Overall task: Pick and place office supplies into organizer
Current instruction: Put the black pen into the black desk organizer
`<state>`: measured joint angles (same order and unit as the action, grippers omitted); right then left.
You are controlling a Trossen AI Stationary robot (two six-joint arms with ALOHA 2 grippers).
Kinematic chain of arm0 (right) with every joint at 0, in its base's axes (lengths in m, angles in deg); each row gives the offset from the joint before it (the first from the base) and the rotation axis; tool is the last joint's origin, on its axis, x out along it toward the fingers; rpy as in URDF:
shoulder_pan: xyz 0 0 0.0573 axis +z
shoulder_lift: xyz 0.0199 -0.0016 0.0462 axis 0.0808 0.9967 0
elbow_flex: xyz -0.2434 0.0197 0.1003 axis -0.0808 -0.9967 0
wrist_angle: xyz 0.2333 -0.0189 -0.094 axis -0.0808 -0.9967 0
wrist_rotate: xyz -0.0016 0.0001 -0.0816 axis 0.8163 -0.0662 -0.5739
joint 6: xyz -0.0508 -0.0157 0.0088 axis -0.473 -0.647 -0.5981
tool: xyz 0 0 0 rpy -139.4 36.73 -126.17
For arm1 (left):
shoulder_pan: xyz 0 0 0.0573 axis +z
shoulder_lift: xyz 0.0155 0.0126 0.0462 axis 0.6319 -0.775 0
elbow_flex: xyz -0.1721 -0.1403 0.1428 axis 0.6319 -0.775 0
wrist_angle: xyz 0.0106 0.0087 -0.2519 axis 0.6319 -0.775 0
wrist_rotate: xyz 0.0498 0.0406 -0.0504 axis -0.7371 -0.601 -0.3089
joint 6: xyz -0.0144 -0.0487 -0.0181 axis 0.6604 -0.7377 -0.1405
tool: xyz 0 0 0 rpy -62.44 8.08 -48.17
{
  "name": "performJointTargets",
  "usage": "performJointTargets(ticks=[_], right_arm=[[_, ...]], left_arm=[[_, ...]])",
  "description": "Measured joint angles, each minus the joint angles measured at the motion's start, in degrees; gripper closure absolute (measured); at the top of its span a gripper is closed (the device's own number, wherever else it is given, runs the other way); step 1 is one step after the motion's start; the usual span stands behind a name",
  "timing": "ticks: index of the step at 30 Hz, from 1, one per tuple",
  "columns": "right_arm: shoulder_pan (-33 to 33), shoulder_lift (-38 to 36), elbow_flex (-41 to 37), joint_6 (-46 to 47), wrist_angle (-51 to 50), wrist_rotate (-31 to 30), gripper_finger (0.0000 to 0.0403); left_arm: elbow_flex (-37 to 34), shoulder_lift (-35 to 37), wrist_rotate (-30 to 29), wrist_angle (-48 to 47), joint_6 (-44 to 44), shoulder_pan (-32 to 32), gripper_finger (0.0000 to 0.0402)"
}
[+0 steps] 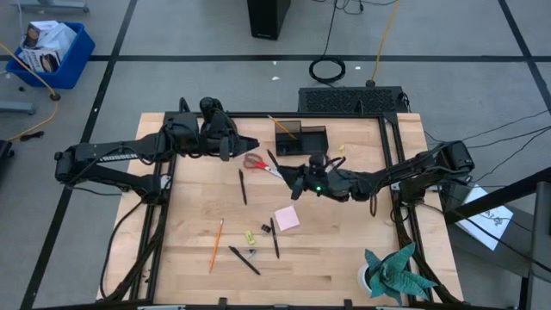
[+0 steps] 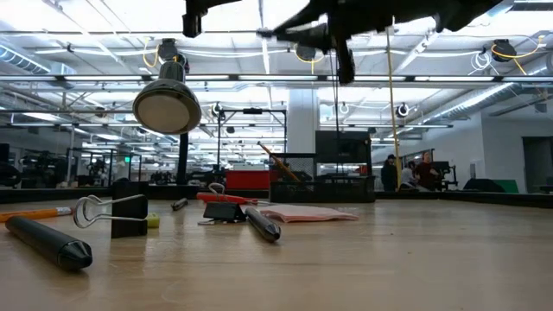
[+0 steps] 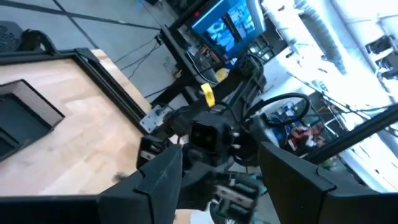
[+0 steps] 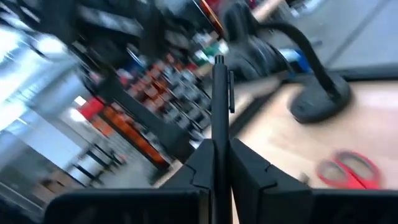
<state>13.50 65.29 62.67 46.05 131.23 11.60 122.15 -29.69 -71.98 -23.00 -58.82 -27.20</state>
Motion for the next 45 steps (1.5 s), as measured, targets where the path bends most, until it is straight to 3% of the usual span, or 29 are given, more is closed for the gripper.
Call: performJointTargets(ticks=[15,21,35,45], right_arm=[[0.8,0.0,0.0,-3.7,15.6,-0.3,0.0383],[-0.7,0.0,0.0,-4.5,14.8,0.1,0.0383],[-1.7,0.0,0.0,-4.8,16.7,1.7,0.0383],[-1.7,0.0,0.0,-5.0,16.1,1.7,0.0383]], left_arm=[[0.0,0.0,-2.3,3.7,3.0,0.5,0.0186],[0.0,-0.2,-1.8,3.2,7.5,0.4,0.0186],[0.0,-5.2,-1.6,5.5,4.5,-1.2,0.0186],[0.0,-10.2,-0.1,12.5,2.2,-1.2,0.0186]])
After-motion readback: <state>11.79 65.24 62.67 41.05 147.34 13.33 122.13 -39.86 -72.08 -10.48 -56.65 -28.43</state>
